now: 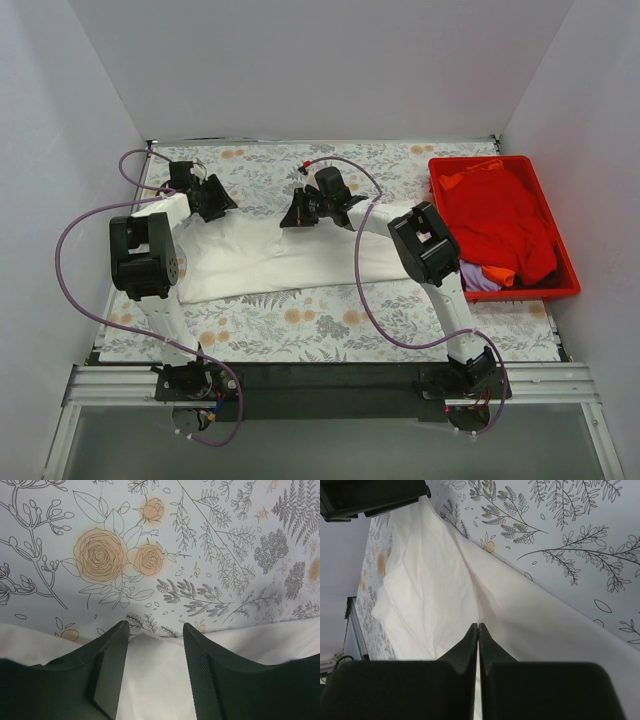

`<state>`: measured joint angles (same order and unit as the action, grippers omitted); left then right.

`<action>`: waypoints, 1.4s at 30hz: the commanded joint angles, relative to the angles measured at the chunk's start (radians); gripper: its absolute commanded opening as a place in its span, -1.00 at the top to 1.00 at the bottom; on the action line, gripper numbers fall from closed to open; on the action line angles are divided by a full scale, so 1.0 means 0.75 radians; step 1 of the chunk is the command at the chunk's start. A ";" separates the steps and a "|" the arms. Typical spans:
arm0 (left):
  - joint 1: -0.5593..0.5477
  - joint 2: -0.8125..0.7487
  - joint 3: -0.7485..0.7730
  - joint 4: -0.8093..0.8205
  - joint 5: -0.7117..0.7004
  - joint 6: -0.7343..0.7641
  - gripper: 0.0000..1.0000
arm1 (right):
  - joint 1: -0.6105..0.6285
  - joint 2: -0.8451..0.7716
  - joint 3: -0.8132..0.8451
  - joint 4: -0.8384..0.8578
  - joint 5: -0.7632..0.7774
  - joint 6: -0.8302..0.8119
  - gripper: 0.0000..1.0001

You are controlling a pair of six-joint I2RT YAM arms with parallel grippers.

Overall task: Fold and stack the t-shirts
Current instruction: Fold the tshirt

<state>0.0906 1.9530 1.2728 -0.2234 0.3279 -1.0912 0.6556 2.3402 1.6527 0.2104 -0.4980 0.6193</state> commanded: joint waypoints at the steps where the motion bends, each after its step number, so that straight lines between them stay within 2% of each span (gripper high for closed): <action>1: 0.014 -0.015 0.027 0.026 0.041 0.042 0.10 | -0.003 -0.015 -0.009 0.045 -0.019 -0.028 0.97; 8: 0.014 0.006 0.037 0.026 0.025 0.046 0.52 | -0.003 -0.015 -0.011 0.049 -0.023 -0.030 0.97; 12: 0.014 0.016 0.048 0.026 0.031 0.060 0.96 | -0.005 -0.015 -0.009 0.053 -0.029 -0.030 0.97; 13: 0.014 0.016 0.060 0.024 0.031 0.066 0.99 | -0.003 -0.015 -0.009 0.053 -0.033 -0.028 0.97; 24: 0.014 0.034 0.119 0.030 0.088 0.119 1.00 | -0.003 -0.060 -0.062 0.075 -0.013 -0.065 0.97; 42: 0.014 -0.109 -0.010 0.030 -0.010 0.115 1.00 | 0.009 -0.146 -0.062 0.071 -0.056 -0.210 0.97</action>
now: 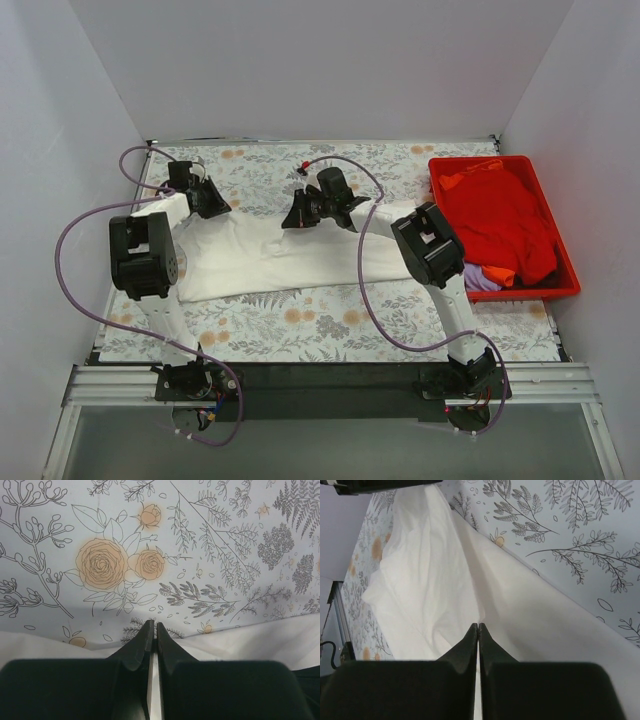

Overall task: Fold and stack the t-shirts
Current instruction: Fold the tshirt

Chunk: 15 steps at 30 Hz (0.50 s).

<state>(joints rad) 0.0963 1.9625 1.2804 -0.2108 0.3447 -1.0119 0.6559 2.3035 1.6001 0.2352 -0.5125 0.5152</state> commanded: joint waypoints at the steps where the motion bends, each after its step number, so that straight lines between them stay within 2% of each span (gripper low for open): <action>1: 0.007 -0.125 -0.032 0.011 -0.034 0.009 1.00 | 0.015 -0.098 0.006 0.036 -0.041 -0.077 0.97; 15: 0.007 -0.311 -0.185 0.027 -0.173 0.030 1.00 | 0.091 -0.120 -0.004 -0.029 -0.037 -0.251 0.97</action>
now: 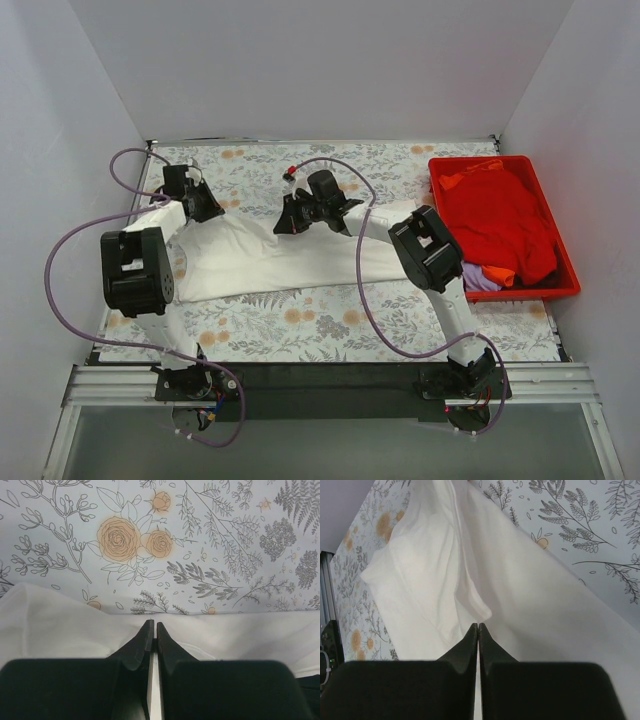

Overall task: Fold and stack the t-shirts
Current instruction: Fold the tshirt

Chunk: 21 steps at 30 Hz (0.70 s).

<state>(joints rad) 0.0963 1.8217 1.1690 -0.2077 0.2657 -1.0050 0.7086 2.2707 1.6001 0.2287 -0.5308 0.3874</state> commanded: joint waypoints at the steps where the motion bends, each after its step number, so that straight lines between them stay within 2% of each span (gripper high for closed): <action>1: 0.007 -0.138 -0.055 0.031 -0.082 0.017 1.00 | 0.025 -0.084 -0.010 -0.025 -0.006 -0.091 0.97; 6: 0.007 -0.208 -0.139 0.042 -0.150 0.002 1.00 | 0.041 -0.121 -0.061 -0.061 0.010 -0.144 0.97; 15: 0.007 -0.263 -0.229 0.044 -0.131 -0.032 1.00 | 0.066 -0.185 -0.107 -0.096 0.014 -0.210 0.97; 21: 0.009 -0.294 -0.288 0.046 -0.186 -0.073 1.00 | 0.082 -0.179 -0.115 -0.115 -0.022 -0.224 0.97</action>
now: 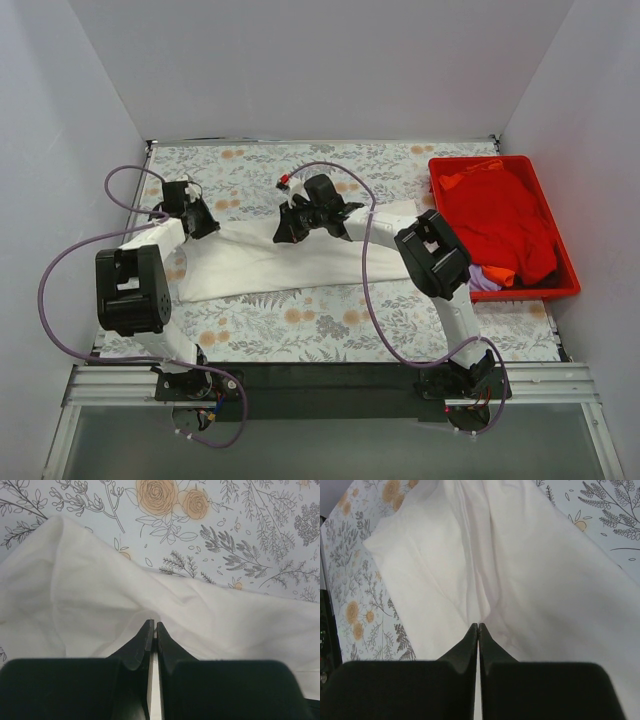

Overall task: Fold and stack the t-shirts
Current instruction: Fold the tshirt

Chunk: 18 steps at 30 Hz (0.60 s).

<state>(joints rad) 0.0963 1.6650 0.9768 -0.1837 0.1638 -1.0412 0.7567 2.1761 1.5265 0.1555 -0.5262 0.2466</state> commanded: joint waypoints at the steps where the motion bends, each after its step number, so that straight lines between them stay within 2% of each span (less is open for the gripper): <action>1: 0.009 -0.091 -0.044 0.014 -0.053 -0.029 1.00 | 0.020 -0.048 -0.017 -0.021 -0.035 -0.036 0.97; 5: 0.007 -0.130 -0.087 0.028 -0.065 -0.060 0.96 | 0.040 -0.042 -0.021 -0.031 -0.059 -0.042 0.93; 9: 0.007 -0.185 -0.130 0.038 -0.051 -0.115 0.51 | 0.061 -0.032 -0.023 -0.042 -0.088 -0.040 0.74; 10: 0.007 -0.195 -0.149 0.038 -0.051 -0.123 0.30 | 0.065 -0.032 -0.025 -0.044 -0.092 -0.038 0.71; 12: 0.009 -0.215 -0.161 0.038 -0.055 -0.143 0.14 | 0.071 -0.040 -0.033 -0.048 -0.098 -0.038 0.61; 18: 0.007 -0.354 -0.204 0.004 -0.071 -0.199 0.08 | 0.077 -0.105 -0.113 -0.066 -0.102 -0.051 0.53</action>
<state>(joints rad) 0.0963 1.4818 0.8375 -0.1799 0.1291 -1.1595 0.8120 2.1708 1.4689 0.1143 -0.5812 0.2291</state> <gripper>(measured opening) 0.457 0.230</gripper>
